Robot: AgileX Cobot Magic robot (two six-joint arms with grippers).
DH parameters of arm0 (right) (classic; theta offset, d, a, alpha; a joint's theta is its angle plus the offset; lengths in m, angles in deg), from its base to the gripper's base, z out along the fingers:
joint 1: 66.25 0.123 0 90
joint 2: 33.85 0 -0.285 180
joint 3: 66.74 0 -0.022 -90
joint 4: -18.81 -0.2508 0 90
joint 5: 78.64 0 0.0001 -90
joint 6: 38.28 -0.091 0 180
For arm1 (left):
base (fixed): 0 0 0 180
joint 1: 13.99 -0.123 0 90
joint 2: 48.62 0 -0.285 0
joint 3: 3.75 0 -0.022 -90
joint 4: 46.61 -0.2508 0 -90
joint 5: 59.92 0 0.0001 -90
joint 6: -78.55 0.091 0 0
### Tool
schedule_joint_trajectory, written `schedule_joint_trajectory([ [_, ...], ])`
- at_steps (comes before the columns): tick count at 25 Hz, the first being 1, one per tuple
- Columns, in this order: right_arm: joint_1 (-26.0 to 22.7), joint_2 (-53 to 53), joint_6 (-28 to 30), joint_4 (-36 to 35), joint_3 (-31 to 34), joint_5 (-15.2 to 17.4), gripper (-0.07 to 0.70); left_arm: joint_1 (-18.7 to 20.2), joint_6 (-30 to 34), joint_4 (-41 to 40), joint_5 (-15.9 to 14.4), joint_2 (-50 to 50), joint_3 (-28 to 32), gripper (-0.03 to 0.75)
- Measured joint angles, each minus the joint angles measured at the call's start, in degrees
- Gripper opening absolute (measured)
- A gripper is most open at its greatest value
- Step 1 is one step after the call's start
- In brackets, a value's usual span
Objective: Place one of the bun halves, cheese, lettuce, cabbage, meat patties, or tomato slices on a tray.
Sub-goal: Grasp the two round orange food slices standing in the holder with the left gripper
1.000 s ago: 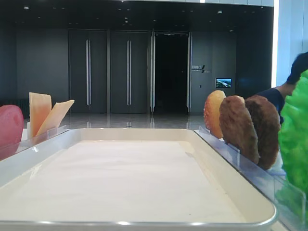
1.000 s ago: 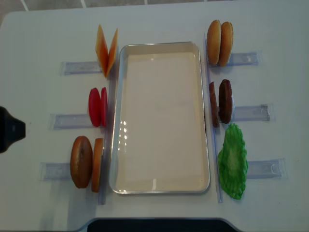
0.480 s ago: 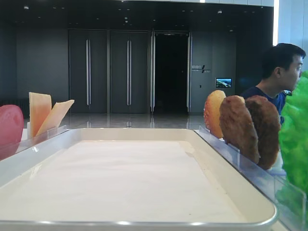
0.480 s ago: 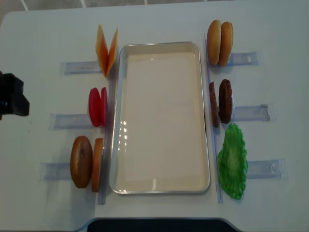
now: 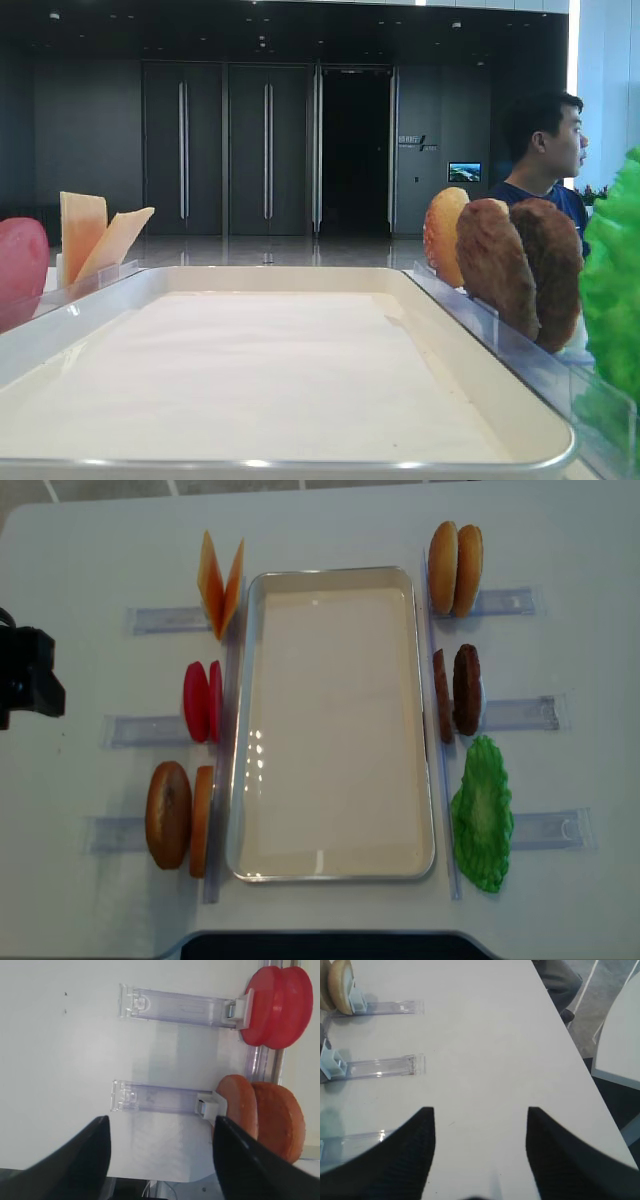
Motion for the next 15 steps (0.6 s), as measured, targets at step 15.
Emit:
schedule_joint_trajectory([
  [15, 0.0, 0.0, 0.0, 0.0, 0.0, 0.0, 0.415, 27.2, -22.3, -3.6, 0.0, 4.0, 0.6, 0.486],
])
